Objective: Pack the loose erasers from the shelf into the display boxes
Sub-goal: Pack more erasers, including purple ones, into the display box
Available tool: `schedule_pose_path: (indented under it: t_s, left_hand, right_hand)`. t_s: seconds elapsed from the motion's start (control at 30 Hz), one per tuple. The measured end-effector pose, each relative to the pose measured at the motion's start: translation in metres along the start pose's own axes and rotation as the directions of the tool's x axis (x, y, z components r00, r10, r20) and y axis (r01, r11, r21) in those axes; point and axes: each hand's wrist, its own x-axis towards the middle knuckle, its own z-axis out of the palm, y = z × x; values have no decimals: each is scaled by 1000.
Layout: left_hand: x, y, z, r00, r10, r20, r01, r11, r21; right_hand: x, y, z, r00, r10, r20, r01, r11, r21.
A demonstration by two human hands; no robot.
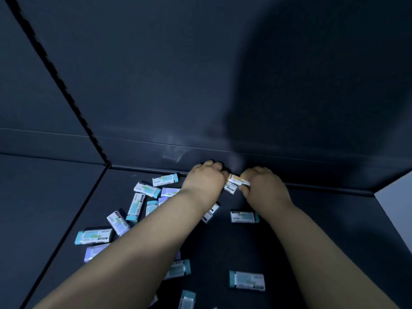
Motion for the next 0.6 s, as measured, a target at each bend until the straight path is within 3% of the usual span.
schedule_pose_path:
  t_s: [0.2,0.3,0.4,0.5,0.6]
  left_hand:
    - [-1,6,-1,999,-32,-3,32,999,30]
    - [-13,8,-10,997,-49,-55,51,998,24]
    - [-39,1,-24,993,-77,-86,78,997,6]
    - [-69,-4,-35,994,-106,-10,106,994,-19]
    - [-97,1,-32,977,-121,177,126,992,-19]
  right_hand:
    - [-2,-3,2,998,-7,-62,4,999,-41]
    - [-11,-3,-7,993,64,-102,-47,986,159]
    - [-31,-5,-24,994,106,24,-106,906,411]
    - [-58,-9,-35,981,-10,196,-72,911,407]
    - [-80,-24,-29,951,-100,291,-7,938,346]
